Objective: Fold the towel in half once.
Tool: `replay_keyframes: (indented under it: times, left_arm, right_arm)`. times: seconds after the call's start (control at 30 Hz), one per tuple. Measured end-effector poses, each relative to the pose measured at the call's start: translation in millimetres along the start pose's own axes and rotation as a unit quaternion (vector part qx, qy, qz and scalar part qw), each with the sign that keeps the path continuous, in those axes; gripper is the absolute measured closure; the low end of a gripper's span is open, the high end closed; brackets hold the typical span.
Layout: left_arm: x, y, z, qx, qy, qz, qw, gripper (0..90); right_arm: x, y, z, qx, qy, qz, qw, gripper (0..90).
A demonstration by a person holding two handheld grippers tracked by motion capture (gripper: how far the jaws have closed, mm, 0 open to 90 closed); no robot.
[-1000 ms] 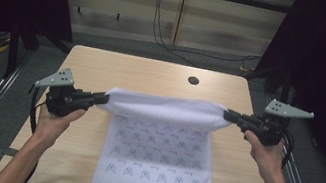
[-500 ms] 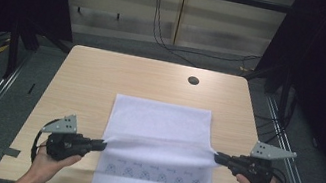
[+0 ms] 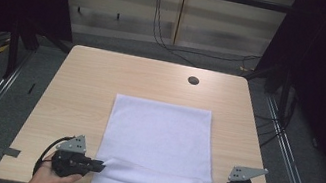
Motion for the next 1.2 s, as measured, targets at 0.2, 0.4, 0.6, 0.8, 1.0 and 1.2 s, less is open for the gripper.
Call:
replay_keyframes:
  times: [0.2,0.4,0.6,0.8,1.0,1.2]
  left_arm:
    - [-4.4,-13.0,-2.8,0.025,0.009,-0.021,0.9994,81.4]
    - [-14.5,-21.4,-11.1,0.042,0.024,-0.049,0.9976,75.0]
    - [-27.9,-13.5,-10.6,0.018,-0.019,-0.074,0.9969,68.4]
    - [-16.9,15.6,13.5,-0.021,-0.044,-0.033,0.9982,63.2]
    - [7.2,61.9,41.5,-0.061,-0.035,0.014,0.9974,63.8]
    - [28.5,84.6,54.5,-0.082,-0.025,0.049,0.9951,62.5]
  right_arm:
    - [-6.8,12.4,-11.2,-0.005,0.008,-0.001,1.0,80.0]
    - [-22.5,26.5,-15.6,-0.004,0.016,0.026,0.9995,69.5]
    - [-31.2,19.6,-14.9,0.014,-0.011,0.016,0.9997,68.5]
    - [-20.3,-2.2,12.4,0.008,-0.054,-0.033,0.998,69.2]
    - [6.1,-40.4,45.3,0.012,-0.072,-0.084,0.9937,62.9]
    - [24.5,-60.8,45.4,0.026,-0.057,-0.109,0.9921,59.5]
Point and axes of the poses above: each handheld gripper's, and its own axes: x roughly forward along the jaws, z roughly out of its top, y roughly to its left, the point moved 4 cm from there along x, roughly forward along the jaws, and after that the axes turned 4 degrees about -x, right-handed, at the moved point
